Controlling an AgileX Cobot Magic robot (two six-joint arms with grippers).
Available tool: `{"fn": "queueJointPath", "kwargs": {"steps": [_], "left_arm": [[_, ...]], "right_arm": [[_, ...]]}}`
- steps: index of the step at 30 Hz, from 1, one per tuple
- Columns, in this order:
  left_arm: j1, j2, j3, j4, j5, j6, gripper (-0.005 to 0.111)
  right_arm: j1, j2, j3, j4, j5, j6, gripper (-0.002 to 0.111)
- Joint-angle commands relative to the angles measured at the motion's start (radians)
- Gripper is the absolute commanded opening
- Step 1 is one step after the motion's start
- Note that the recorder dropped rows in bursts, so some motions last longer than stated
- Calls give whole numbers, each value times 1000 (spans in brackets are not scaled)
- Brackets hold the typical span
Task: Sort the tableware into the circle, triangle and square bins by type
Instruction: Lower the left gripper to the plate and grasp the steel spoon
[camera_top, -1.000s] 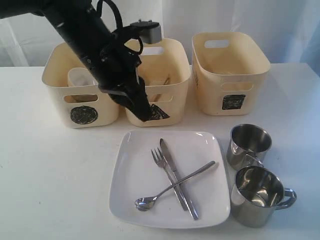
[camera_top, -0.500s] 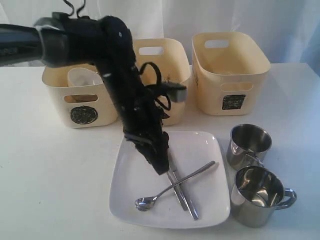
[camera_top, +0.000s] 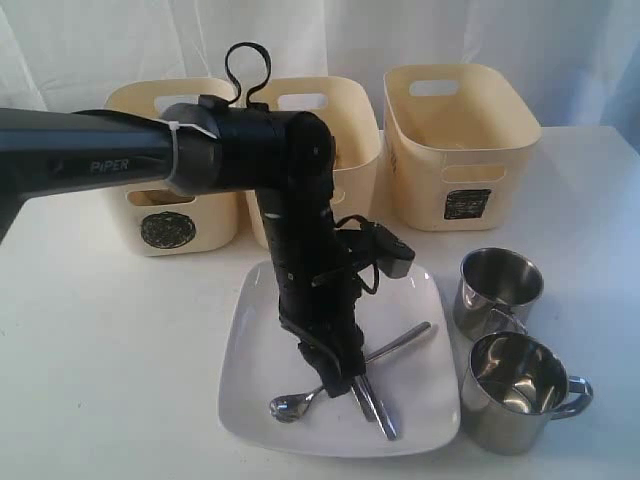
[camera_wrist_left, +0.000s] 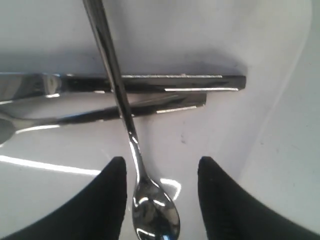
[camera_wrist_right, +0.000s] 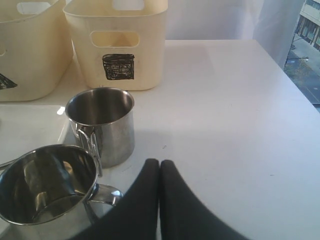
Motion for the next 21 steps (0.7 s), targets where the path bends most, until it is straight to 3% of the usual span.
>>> {"fn": "queueJointPath", "kwargs": {"steps": [1,13,16,21], "left_arm": [[-9,17,-1,-1,-22,-6,50],[-9,64,-1,28,-74,-6,49],[-9,69,-1,30,-87,-6,41],[-9,80,-1,34,-84,-6,13]], "right_arm": [[1,-6,5,0,-14,-4,0],[1,-6,5,0,-14,-4,0],[1,-6,5,0,-14,-4,0],[1,-6,5,0,-14,-4,0]]}}
